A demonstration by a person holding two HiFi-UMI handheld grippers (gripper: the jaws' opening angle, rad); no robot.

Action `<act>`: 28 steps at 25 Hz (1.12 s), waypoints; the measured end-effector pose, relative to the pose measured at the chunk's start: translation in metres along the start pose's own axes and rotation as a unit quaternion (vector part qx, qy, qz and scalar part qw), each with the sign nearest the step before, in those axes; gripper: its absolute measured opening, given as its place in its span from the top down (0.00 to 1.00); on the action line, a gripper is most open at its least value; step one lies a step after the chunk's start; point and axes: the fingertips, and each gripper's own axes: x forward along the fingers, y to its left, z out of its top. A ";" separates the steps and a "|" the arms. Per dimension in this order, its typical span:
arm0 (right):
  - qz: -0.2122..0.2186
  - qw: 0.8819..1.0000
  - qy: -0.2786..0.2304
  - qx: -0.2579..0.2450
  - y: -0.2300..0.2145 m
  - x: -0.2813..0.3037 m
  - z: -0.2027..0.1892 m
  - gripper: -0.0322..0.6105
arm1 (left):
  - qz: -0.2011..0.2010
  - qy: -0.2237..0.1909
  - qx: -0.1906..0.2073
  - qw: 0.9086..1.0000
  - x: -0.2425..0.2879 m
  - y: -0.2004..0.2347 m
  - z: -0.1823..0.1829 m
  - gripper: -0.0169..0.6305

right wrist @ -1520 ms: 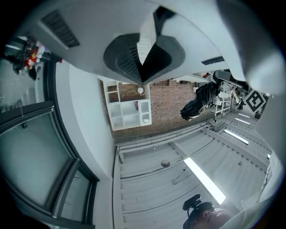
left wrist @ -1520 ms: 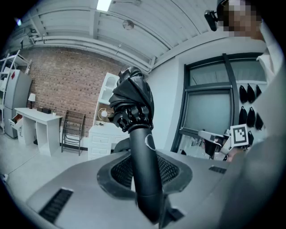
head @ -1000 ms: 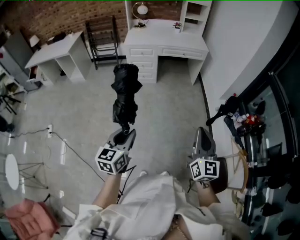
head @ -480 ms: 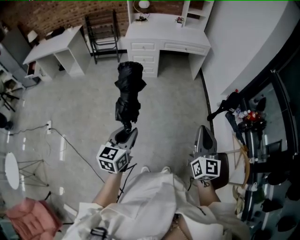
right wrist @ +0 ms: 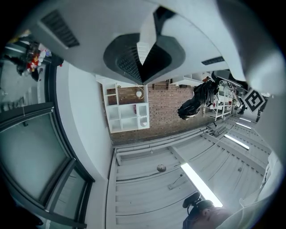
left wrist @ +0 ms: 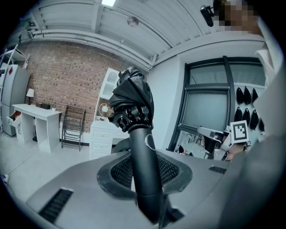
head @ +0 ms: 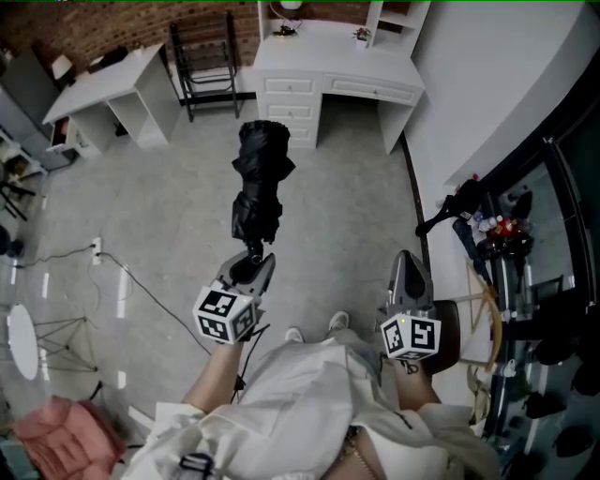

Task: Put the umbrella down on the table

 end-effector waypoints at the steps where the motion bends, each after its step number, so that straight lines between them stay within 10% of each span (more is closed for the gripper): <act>1: 0.002 1.000 0.000 0.000 0.001 0.001 0.000 0.92 | 0.001 0.001 0.000 1.000 -0.001 0.001 0.000 0.79; 15: 0.026 1.000 -0.004 0.009 -0.015 0.062 -0.011 0.92 | 0.011 0.002 0.005 1.000 0.048 0.014 0.012 0.79; 28: 0.030 0.999 -0.007 0.010 -0.108 0.188 -0.010 0.92 | 0.009 0.005 0.000 1.000 0.204 0.026 0.060 0.79</act>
